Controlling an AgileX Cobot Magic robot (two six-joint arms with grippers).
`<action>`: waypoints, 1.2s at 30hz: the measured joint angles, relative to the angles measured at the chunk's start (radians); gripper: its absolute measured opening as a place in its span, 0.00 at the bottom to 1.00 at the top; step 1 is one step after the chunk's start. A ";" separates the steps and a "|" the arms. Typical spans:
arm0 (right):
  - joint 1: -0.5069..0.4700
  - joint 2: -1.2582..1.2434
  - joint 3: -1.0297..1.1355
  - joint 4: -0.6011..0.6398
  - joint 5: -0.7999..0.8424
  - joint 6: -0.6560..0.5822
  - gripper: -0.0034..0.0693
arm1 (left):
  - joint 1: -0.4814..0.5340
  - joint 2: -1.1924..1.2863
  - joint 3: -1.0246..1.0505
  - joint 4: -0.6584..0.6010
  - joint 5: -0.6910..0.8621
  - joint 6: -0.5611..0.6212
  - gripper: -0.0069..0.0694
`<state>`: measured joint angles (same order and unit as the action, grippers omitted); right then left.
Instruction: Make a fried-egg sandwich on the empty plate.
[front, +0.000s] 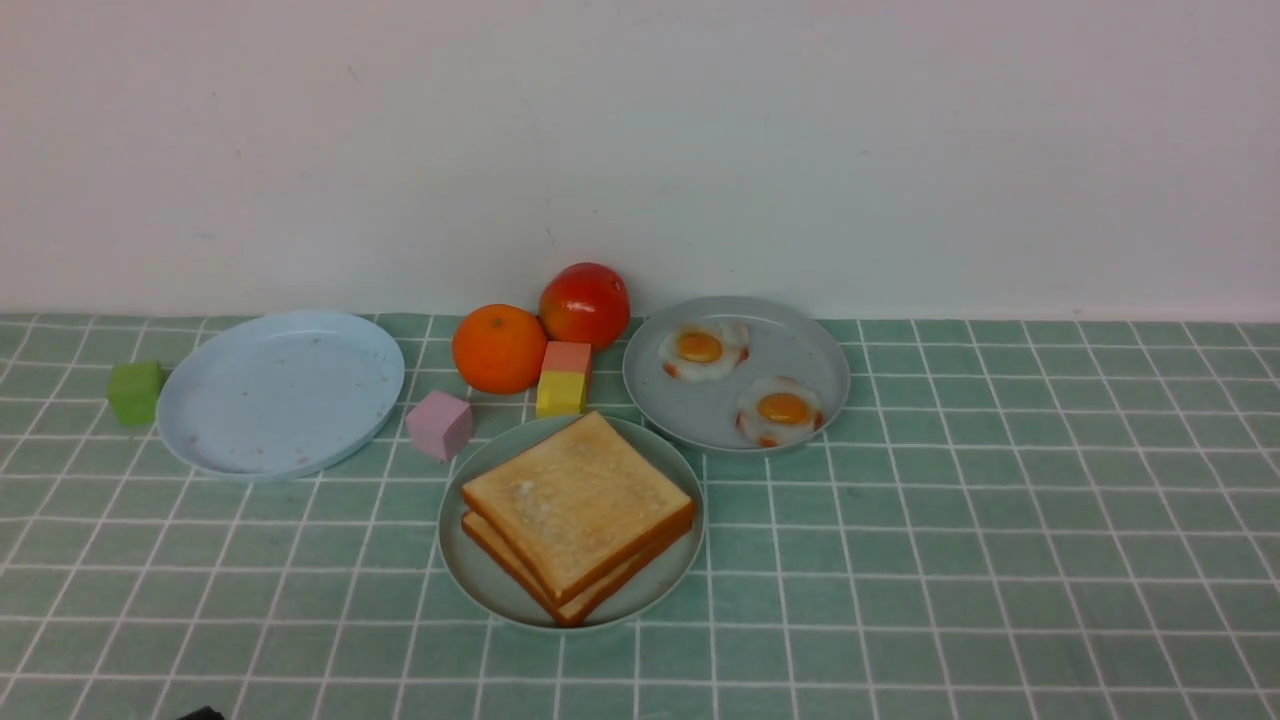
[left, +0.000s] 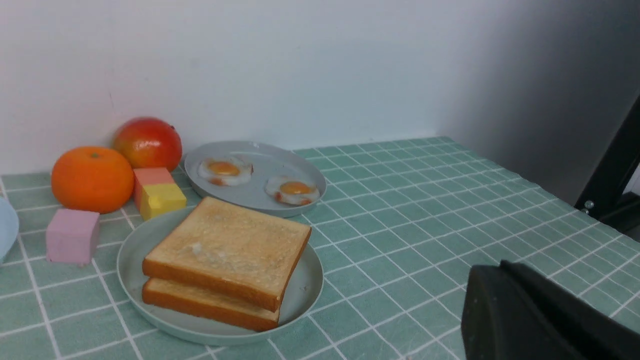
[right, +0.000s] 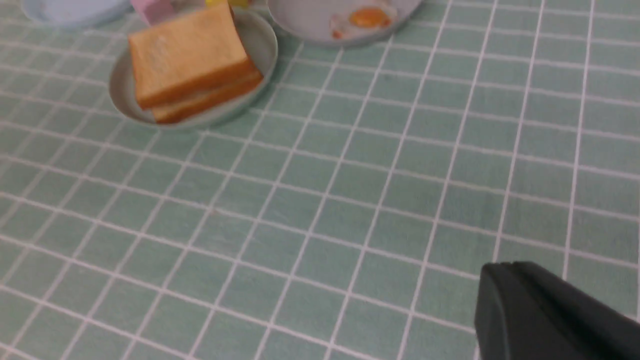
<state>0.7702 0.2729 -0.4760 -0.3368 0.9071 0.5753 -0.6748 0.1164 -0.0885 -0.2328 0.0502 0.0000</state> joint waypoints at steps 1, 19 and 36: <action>0.000 0.000 0.009 0.000 0.000 0.000 0.05 | 0.000 0.000 0.000 0.000 0.002 0.000 0.07; -0.681 -0.217 0.398 0.242 -0.490 -0.280 0.03 | 0.000 0.000 0.000 0.000 0.008 0.000 0.08; -0.710 -0.283 0.493 0.360 -0.531 -0.521 0.03 | 0.000 0.000 0.000 0.000 0.010 0.000 0.09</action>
<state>0.0600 -0.0104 0.0172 0.0229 0.3759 0.0538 -0.6748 0.1164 -0.0885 -0.2328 0.0607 0.0000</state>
